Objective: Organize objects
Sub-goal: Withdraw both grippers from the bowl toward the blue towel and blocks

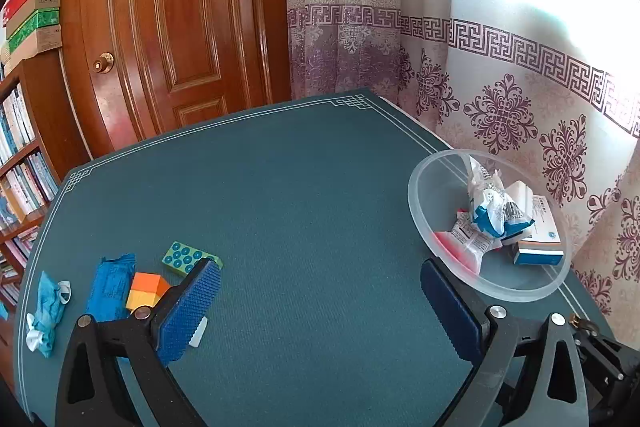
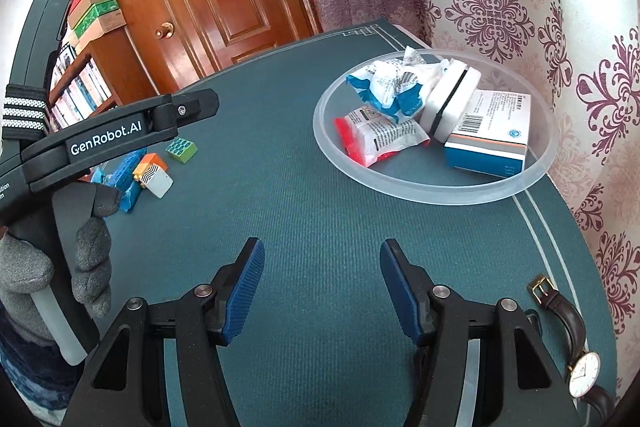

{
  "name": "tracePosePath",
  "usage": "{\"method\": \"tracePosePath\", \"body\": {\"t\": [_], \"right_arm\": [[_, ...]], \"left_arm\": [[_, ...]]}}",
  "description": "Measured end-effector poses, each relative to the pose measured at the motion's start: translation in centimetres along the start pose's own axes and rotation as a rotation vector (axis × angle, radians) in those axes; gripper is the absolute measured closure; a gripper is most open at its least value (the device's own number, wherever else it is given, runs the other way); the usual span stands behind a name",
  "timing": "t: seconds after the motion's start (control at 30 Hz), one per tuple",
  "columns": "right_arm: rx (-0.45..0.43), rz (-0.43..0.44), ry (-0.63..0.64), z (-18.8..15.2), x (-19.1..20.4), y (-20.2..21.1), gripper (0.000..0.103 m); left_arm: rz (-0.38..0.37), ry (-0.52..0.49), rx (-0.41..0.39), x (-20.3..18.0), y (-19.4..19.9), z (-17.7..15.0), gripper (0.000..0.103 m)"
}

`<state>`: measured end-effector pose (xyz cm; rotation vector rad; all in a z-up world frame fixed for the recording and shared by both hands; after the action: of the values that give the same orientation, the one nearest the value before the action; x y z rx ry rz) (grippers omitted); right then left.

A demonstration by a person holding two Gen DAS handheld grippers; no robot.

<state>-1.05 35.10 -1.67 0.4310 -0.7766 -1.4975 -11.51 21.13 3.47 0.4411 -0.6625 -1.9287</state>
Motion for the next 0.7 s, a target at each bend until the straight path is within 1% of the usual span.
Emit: {"method": "tracePosePath", "body": {"t": [0.17, 0.27, 0.5, 0.7], "right_arm": [[0.000, 0.019, 0.021, 0.1, 2.2, -0.4, 0.041], [0.004, 0.030, 0.031, 0.0, 3.5, -0.8, 0.038], [0.023, 0.056, 0.058, -0.5, 6.3, -1.8, 0.036], [0.045, 0.069, 0.078, -1.1, 7.9, -2.6, 0.035]], "left_arm": [[0.034, 0.013, -0.003, 2.1, 0.9, -1.0, 0.001], [0.050, 0.035, -0.002, 3.5, 1.4, -1.7, 0.001], [0.079, 0.117, 0.010, 7.3, 2.4, -3.7, 0.001], [0.104, 0.204, 0.027, 10.8, 3.3, -6.0, 0.001]]}}
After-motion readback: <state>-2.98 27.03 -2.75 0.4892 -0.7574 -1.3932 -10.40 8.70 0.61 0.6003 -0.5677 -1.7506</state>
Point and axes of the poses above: each gripper's, at about its wrist camera, not at the fingertips, and y roughly against the way its jaws point, x to its left, z to its top, the point moved 8 cm from there along -y, roughly the way its jaws point, and after that the axes turned 5 degrees about -z, right-handed, at the moved point
